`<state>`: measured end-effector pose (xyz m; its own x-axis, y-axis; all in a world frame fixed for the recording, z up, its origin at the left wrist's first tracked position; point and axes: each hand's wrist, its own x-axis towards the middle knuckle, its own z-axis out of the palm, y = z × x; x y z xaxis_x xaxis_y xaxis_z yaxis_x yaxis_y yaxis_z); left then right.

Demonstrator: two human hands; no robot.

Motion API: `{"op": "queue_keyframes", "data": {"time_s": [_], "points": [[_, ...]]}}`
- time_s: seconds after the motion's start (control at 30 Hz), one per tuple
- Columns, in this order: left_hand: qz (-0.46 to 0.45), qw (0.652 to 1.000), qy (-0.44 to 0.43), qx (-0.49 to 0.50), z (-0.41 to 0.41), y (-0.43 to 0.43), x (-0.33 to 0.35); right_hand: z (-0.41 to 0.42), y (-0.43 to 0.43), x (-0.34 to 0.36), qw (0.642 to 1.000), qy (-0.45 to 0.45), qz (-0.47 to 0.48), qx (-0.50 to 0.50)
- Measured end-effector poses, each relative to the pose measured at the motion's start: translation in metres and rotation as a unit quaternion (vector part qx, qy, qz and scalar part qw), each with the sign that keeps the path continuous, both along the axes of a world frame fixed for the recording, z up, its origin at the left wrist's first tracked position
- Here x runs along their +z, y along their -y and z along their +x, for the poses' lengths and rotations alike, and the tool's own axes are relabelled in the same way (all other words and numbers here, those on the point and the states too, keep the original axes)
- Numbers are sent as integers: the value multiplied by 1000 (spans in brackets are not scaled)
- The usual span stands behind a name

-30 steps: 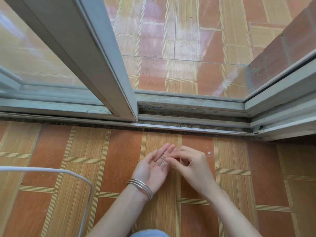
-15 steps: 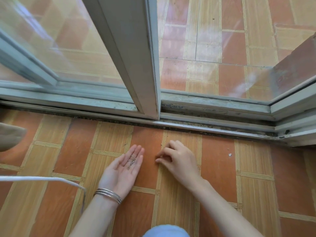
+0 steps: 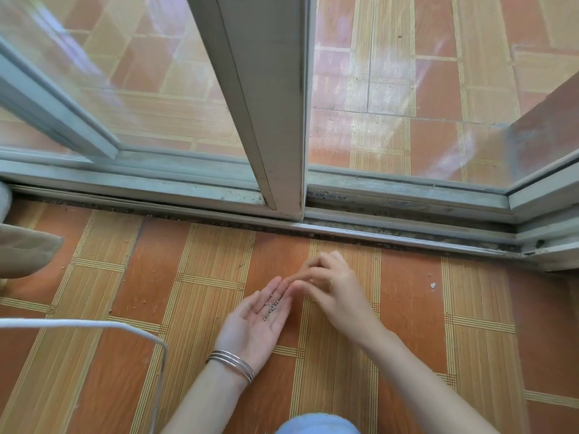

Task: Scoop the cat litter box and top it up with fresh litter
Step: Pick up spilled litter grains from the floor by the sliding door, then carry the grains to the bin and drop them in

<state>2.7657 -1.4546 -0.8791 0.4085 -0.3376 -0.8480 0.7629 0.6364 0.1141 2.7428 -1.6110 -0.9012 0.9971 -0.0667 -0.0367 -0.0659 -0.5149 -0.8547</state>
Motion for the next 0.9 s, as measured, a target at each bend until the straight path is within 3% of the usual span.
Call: {"op": "queue_keyframes", "data": {"time_s": [0.13, 0.27, 0.47, 0.63, 0.7, 0.9], "points": [[-8, 1000, -7, -4, 1, 4, -3, 7, 17, -12, 991, -12, -66, -116], [-26, 1000, -1, 2, 3, 2, -4, 11, 12, -18, 981, -7, -178, -80], [-33, 999, 5, 3, 5, 4, 0, 12, 11, -17, 963, 39, -264, -48], [-42, 999, -2, -27, 2, 22, 6, -10, 22, 16, 997, 9, -52, -47], [-41, 998, -4, -51, 0, 39, 11, -31, 36, 30, 996, 7, -41, -79], [-78, 985, -8, -153, -19, 104, 31, -121, 95, 63, 958, -29, -133, -253]]}}
